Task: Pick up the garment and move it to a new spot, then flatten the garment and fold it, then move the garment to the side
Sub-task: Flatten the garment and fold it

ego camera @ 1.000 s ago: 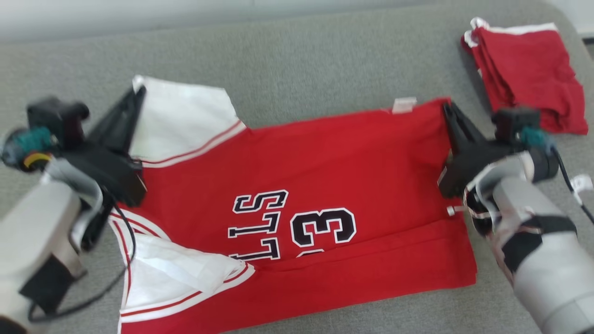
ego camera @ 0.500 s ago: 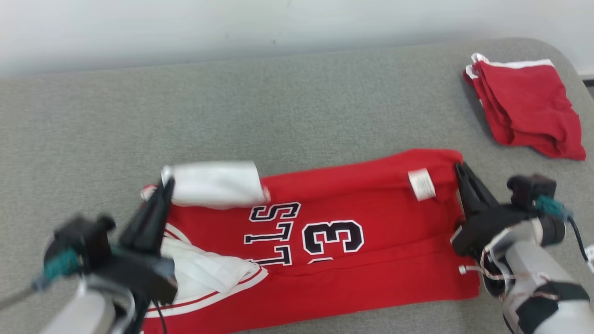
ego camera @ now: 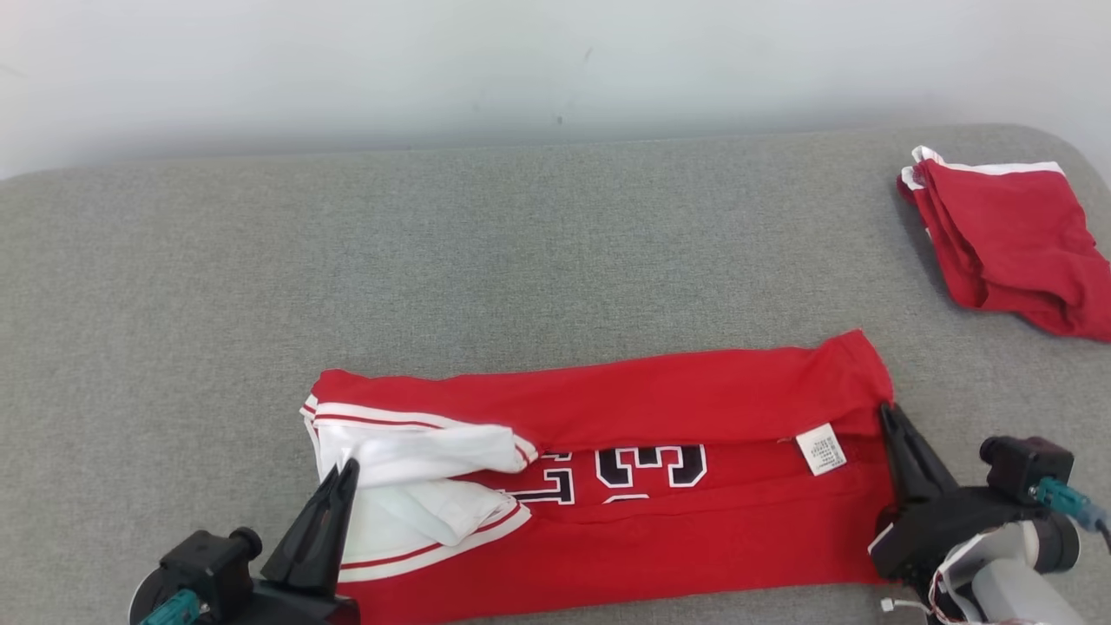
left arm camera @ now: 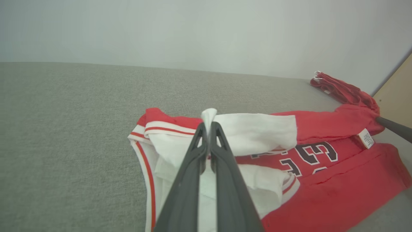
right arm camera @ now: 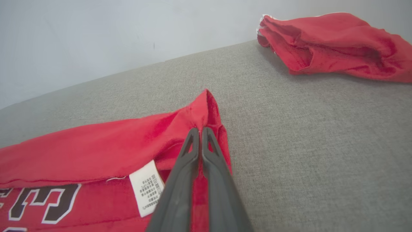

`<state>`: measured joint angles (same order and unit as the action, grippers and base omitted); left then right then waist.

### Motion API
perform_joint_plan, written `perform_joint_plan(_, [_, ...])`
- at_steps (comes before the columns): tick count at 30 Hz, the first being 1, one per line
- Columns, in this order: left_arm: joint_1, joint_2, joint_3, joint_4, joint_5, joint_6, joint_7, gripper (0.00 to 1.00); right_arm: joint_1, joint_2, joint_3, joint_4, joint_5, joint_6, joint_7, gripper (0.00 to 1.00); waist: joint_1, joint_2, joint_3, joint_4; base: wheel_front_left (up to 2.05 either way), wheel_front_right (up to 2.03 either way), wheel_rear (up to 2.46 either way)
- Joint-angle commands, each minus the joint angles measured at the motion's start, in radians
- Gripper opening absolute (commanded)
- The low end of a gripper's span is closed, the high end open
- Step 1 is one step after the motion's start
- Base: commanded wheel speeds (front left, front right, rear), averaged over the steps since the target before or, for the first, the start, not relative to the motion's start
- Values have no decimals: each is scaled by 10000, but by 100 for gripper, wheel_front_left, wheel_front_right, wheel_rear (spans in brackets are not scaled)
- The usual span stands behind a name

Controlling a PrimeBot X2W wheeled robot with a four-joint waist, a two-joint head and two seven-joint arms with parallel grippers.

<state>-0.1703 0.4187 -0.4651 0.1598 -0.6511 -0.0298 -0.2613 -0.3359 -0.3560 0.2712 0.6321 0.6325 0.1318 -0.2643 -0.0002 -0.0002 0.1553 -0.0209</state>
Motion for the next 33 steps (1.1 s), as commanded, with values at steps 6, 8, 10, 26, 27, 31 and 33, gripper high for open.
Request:
perform_joint_plan(6, [-59, -507, 535, 1092, 866, -387, -27, 0, 266, 19, 100, 57, 173, -29, -13, 0, 2, 2, 68, -32, 0, 0, 0])
perform_joint_plan(8, [-141, -700, 778, 1453, 960, -507, -28, 0, 196, 55, 161, 148, 195, -29, -13, 0, 2, 2, 76, -53, 0, 0, 0])
perform_joint_plan(10, [-198, -870, 1020, 1713, 1128, -628, -28, 0, 138, 90, 207, 224, 214, -29, -14, 0, 2, 2, 62, -61, 0, 0, 0])
perform_joint_plan(26, [637, -1820, 3151, 1565, 2783, -592, -28, 100, 58, -51, 121, 236, -363, -29, -7, 100, 2, 2, -447, 69, 0, 0, 0])
perform_joint_plan(27, [697, -1888, 3390, 1384, 2894, -569, -28, 100, 21, -48, 58, 221, -448, -29, -8, 100, 2, 2, -462, 80, 0, 0, 0])
perform_joint_plan(31, [1159, -2343, 4129, 730, 3486, -490, -28, 100, -120, 76, -133, 611, -744, -29, 59, 100, 2, 2, -554, 133, 0, 0, 0])
perform_joint_plan(33, [1391, -2628, 4512, 477, 3701, -464, -27, 100, -266, 134, -180, 970, -919, -29, 183, 100, 2, 2, -585, 154, 0, 0, 0])
